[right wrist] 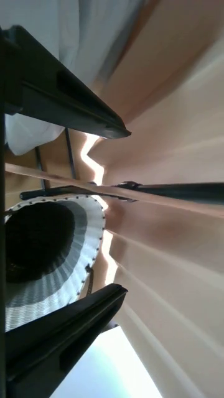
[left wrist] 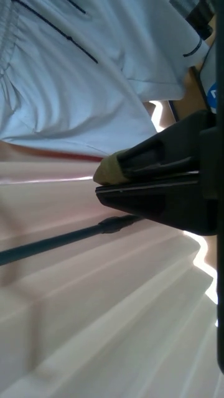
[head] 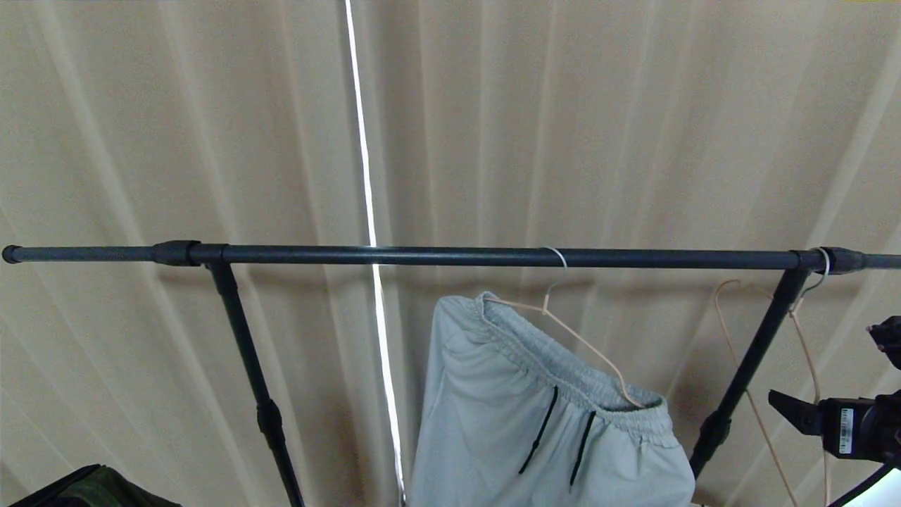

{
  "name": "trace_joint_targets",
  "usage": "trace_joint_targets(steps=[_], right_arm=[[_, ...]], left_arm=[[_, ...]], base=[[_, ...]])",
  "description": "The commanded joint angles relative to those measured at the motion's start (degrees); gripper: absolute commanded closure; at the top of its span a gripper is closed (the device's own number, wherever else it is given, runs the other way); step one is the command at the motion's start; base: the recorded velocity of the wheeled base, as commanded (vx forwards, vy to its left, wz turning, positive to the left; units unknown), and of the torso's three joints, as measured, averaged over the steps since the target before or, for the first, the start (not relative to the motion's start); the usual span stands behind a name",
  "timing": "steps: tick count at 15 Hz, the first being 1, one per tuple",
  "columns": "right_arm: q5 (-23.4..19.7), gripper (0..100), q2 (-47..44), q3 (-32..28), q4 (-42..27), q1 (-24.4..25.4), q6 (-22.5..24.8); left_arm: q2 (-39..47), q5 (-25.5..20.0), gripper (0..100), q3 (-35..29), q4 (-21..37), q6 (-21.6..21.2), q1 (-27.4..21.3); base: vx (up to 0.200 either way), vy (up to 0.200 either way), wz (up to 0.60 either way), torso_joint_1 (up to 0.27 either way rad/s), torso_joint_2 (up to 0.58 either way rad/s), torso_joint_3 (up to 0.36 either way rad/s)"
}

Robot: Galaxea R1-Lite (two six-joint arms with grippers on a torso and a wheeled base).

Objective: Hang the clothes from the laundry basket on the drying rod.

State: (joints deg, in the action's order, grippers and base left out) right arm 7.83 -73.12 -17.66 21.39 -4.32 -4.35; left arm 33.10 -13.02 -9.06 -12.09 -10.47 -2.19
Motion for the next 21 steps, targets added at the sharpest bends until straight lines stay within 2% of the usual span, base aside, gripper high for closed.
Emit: trace_joint_targets(steps=[1,8,9,16,21], right_arm=[[-0.1,0,-1.5,-0.4,-0.1,0.4,0.0],[-0.2,0,-6.3,-2.5,0.7,0.3,-0.2],[-0.2,100,-6.3,-2.5,0.7,0.3,-0.2],[0.0,100,-5.8,-2.7,0.6,0.0,-0.1],[1.0,100,-1.0,-2.4,0.4,-1.6,0.7]], left_arm=[[-0.1,0.0,100,0.0,0.0,0.0,-0.2],[-0.2,0.1,100,-0.2,0.0,0.0,-0.2],[-0.2,0.1,100,-0.2,0.0,0.0,-0.2],[-0.3,0.1,100,-0.1,-0.1,0.0,-0.2],[-0.4,0.1,100,-0.2,-0.1,0.0,-0.2]], base=[[0.0,0.0,0.0,0.0,0.0,0.0],[0.0,0.0,0.0,0.0,0.0,0.0],[0.0,0.0,0.0,0.0,0.0,0.0],[0.0,0.0,0.0,0.0,0.0,0.0],[0.0,0.0,0.0,0.0,0.0,0.0]])
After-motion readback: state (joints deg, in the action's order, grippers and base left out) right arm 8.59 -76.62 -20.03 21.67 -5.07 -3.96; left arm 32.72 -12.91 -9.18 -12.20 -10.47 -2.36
